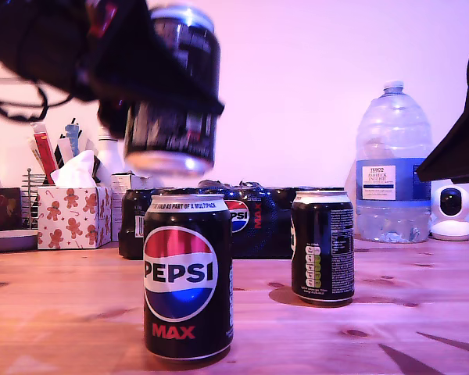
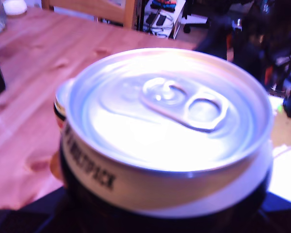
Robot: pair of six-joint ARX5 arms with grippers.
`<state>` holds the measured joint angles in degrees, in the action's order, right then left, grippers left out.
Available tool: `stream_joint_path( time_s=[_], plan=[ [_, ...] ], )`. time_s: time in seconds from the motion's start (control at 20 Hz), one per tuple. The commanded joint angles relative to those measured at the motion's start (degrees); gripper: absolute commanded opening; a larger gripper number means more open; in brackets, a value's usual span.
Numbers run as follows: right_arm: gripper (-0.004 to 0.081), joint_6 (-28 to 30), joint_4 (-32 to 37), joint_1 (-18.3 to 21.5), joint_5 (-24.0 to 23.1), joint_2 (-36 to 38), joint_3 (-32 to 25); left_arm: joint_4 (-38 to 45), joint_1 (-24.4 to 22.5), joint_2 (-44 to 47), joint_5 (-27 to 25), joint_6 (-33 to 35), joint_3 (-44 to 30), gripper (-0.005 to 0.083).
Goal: Stack up the Pepsi cans on top of each other
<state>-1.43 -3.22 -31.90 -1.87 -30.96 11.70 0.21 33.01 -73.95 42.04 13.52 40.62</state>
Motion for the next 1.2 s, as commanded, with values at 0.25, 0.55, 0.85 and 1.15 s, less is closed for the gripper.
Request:
stream_joint_path(
  time_s=[0.25, 0.55, 0.85, 1.15],
  plan=[
    [0.0367, -0.1, 0.4, 0.1, 0.2, 0.1, -0.4, 8.1, 0.3, 1.2, 1.2, 0.4, -2.4, 0.0353],
    [0.0367, -0.1, 0.4, 0.1, 0.2, 0.1, -0.4, 17.5, 1.3, 1.2, 1.4, -0.7, -7.2, 0.0351],
    [0.0367, -0.3, 0.4, 0.1, 0.5, 0.1, -0.4, 24.9, 1.4, 1.2, 0.3, -1.1, -10.9, 0.0351],
    [0.0367, -0.7, 0.4, 0.0, 0.5, 0.1, -0.4, 29.8, 1.7, -1.8, -0.5, -1.4, -11.6, 0.0351]
  ],
)
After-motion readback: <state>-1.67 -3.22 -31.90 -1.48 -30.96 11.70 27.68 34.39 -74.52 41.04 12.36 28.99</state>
